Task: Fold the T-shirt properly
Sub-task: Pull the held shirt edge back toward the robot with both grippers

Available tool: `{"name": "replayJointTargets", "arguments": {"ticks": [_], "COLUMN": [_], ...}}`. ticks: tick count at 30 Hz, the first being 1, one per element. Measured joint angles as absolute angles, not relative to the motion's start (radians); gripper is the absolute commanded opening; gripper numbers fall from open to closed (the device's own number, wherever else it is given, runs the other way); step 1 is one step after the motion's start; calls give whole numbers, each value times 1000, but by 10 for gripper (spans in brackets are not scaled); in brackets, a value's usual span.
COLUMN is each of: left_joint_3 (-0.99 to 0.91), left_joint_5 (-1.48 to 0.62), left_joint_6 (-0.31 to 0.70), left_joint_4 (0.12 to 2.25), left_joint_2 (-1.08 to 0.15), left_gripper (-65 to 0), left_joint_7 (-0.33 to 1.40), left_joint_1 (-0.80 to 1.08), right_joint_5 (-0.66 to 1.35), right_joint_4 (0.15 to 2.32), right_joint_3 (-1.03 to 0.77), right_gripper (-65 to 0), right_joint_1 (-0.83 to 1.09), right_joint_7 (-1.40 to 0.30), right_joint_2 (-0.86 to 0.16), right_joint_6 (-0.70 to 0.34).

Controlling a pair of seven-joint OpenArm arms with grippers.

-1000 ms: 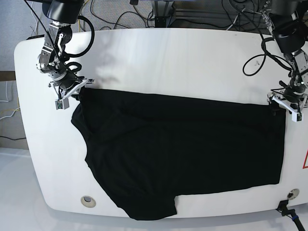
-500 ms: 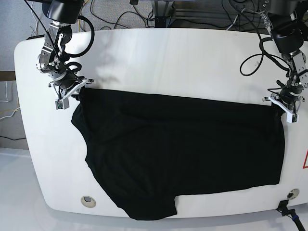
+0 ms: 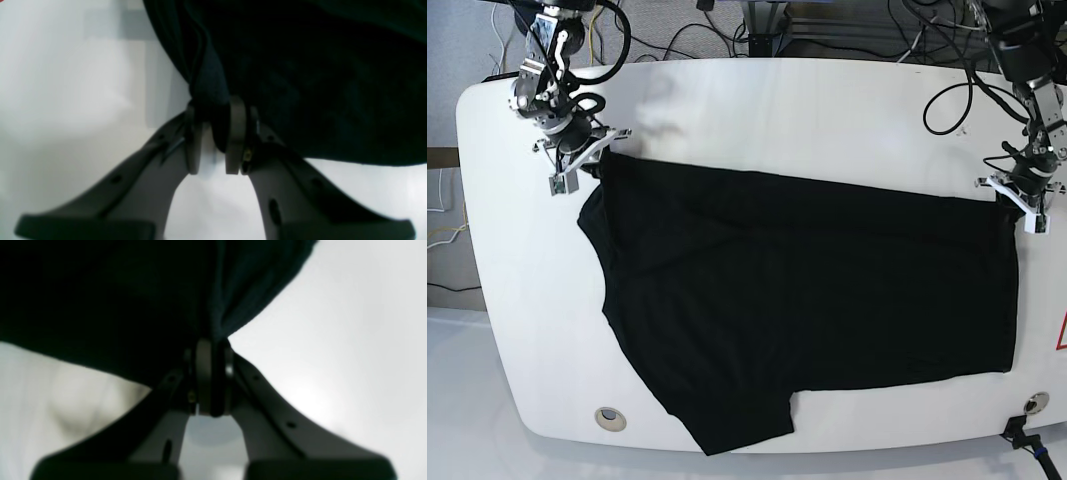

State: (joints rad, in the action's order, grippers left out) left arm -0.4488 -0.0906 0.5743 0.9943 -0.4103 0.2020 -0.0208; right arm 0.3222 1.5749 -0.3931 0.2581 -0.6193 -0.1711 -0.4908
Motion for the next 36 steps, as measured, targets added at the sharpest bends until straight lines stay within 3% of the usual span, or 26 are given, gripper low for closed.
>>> {"name": "replayJointTargets", "arguments": {"ticks": [7,18,22,25,36], "left_joint_3": [-455,-458,-492,-571,-645], "left_joint_5": [-96,-121,-130,-125,-97], "left_joint_6": [550,553,572,688,700], "left_joint_4": [1267,1517,1525,1520,1510], "left_joint_2": [-393,-332,-330,-329,-338], "left_gripper": [-559,-559,-558,-558,-553], "left_joint_7": [287,244,241,266,303], "left_joint_1": [222,534,572,593,596], "right_joint_5": [339,334,322,322,337], "right_joint_4": [1682,1795,1798,1798,1799], "right_joint_3": [-400,-458,-457,-457,-457], "right_gripper": [-650,-650,-650,-650,-650], "right_joint_1": [434,620,635,635,658], "right_joint_7": [-594,-611,-604,-603,-595], "right_joint_2": [-171,-177,-178,-180,-178], "right_joint_6": [-495,-498,-498,-498,-498]}}
